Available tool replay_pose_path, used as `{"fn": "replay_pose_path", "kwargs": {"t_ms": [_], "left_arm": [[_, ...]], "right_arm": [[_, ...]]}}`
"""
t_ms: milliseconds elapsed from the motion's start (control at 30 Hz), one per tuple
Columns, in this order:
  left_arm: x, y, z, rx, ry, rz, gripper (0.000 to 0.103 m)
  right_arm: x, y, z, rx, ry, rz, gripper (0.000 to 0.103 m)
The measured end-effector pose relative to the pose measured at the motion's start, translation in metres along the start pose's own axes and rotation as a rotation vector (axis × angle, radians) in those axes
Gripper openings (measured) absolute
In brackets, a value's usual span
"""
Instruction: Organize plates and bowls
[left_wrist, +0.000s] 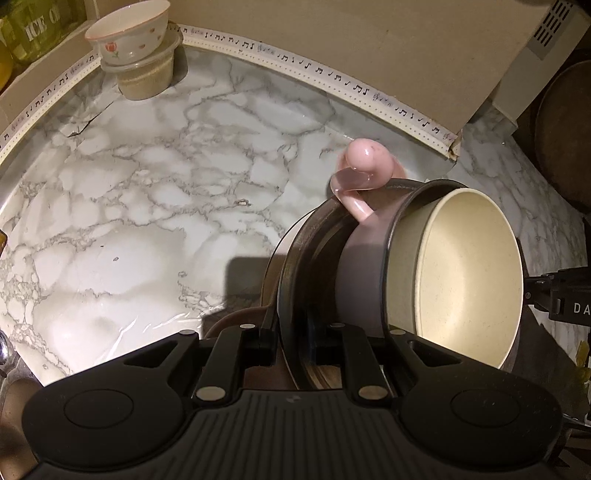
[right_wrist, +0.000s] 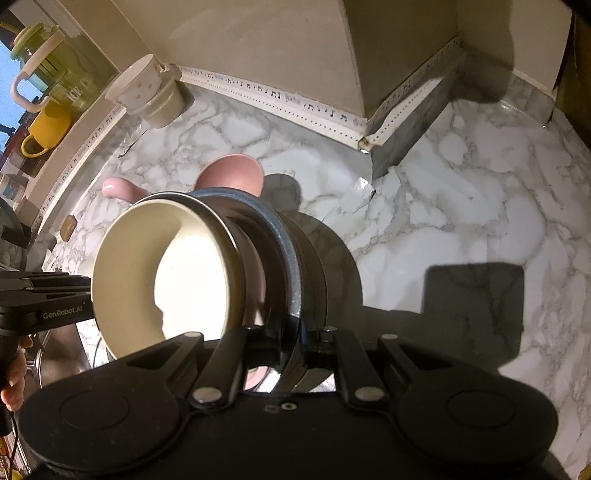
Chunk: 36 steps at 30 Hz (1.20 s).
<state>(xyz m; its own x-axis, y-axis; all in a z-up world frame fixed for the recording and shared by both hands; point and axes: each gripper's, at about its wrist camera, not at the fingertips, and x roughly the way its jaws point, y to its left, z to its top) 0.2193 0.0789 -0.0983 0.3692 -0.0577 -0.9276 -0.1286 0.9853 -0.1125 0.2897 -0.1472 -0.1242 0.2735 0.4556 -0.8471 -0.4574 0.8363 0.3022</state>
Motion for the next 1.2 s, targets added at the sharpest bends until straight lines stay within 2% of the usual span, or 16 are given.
{"fn": "replay_pose_path", "kwargs": {"t_ms": [400,633,733,800,867,1133,1200], "left_arm": [[-0.001,-0.005,-0.003,0.054,-0.035,0.038,0.014],[-0.006,-0.008,-0.005,0.079,-0.071,0.084,0.015],[-0.009,-0.008,-0.006,0.072,-0.085,0.086,0.025],[-0.014,-0.009,-0.007,0.073,-0.109,0.096,0.042],[-0.021,-0.011,-0.009,0.081,-0.143,0.111,0.048],[-0.058,-0.018,-0.022,0.093,-0.26,0.113,0.052],[-0.067,-0.021,-0.028,0.086,-0.284,0.108,0.057]], "right_arm": [[0.007,-0.001,-0.001,0.018,0.006,-0.002,0.011],[0.004,-0.001,0.001,0.008,-0.021,-0.003,0.018],[0.001,-0.001,0.0,0.005,-0.037,0.0,0.019],[-0.002,0.0,-0.001,-0.005,-0.05,0.0,0.021],[-0.007,0.002,-0.004,-0.019,-0.067,0.002,0.024],[-0.036,0.014,-0.019,-0.079,-0.176,0.035,0.034],[-0.044,0.018,-0.025,-0.094,-0.207,0.048,0.036]]}}
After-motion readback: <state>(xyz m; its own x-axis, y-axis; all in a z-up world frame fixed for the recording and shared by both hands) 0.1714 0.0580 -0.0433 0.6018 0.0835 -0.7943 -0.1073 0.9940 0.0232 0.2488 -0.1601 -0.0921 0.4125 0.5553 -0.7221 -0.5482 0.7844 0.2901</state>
